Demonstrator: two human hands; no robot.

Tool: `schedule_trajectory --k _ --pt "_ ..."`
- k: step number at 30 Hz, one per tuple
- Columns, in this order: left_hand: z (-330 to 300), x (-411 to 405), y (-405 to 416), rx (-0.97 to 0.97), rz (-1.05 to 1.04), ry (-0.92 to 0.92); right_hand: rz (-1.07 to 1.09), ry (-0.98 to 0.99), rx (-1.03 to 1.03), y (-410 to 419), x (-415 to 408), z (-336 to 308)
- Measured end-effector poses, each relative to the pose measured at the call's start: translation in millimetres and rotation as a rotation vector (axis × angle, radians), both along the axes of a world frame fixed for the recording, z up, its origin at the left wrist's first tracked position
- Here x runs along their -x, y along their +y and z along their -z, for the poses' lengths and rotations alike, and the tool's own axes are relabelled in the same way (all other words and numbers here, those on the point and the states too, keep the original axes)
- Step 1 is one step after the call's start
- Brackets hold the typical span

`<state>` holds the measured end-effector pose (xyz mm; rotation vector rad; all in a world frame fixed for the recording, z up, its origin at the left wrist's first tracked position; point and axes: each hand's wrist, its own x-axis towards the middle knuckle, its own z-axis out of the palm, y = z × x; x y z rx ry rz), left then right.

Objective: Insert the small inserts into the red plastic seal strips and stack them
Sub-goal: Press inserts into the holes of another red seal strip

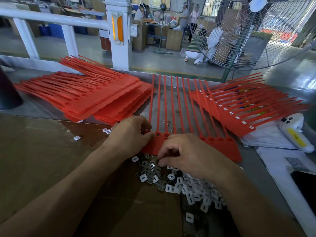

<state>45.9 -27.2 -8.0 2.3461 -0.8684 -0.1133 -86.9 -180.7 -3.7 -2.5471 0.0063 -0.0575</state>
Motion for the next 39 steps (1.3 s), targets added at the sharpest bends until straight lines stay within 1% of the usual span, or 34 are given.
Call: schedule_trajectory --k 5,8,10,13,16,18,20,23,28,39 --pt "-1.2 0.2 -0.6 0.002 0.003 0.019 0.016 -0.027 0.008 3.7 3.2 -1.2" --pt "-1.5 -0.4 -0.5 -0.002 0.004 0.026 0.086 -0.078 -0.029 4.8 2.0 -1.2" --pt "-1.5 -0.7 -0.5 0.003 0.004 0.034 0.208 -0.141 -0.080 -0.2 1.9 -3.4" --pt "-1.2 -0.6 0.1 0.010 0.006 0.041 0.450 -0.188 -0.170 -20.6 6.7 -10.1" --pt "-0.4 -0.8 0.9 0.014 0.006 0.044 0.658 -0.175 -0.156 -47.7 15.0 -12.5" --pt "0.0 -0.8 1.1 0.014 0.005 0.045 0.731 -0.132 -0.131 -60.6 19.9 -9.6" --pt "0.0 -0.8 1.3 0.015 0.004 0.044 0.757 -0.084 -0.120 -67.8 22.6 -5.7" --pt "0.2 -0.7 1.5 0.021 0.005 0.043 0.729 -0.033 -0.066 -70.8 22.7 -3.2" --pt "1.4 -1.6 1.4 0.023 0.007 0.033 0.688 -0.005 0.016 -68.5 20.5 -3.0" --pt "1.4 -2.0 1.1 0.011 0.008 0.023 0.760 -0.046 -0.043 -61.4 17.5 -5.0"
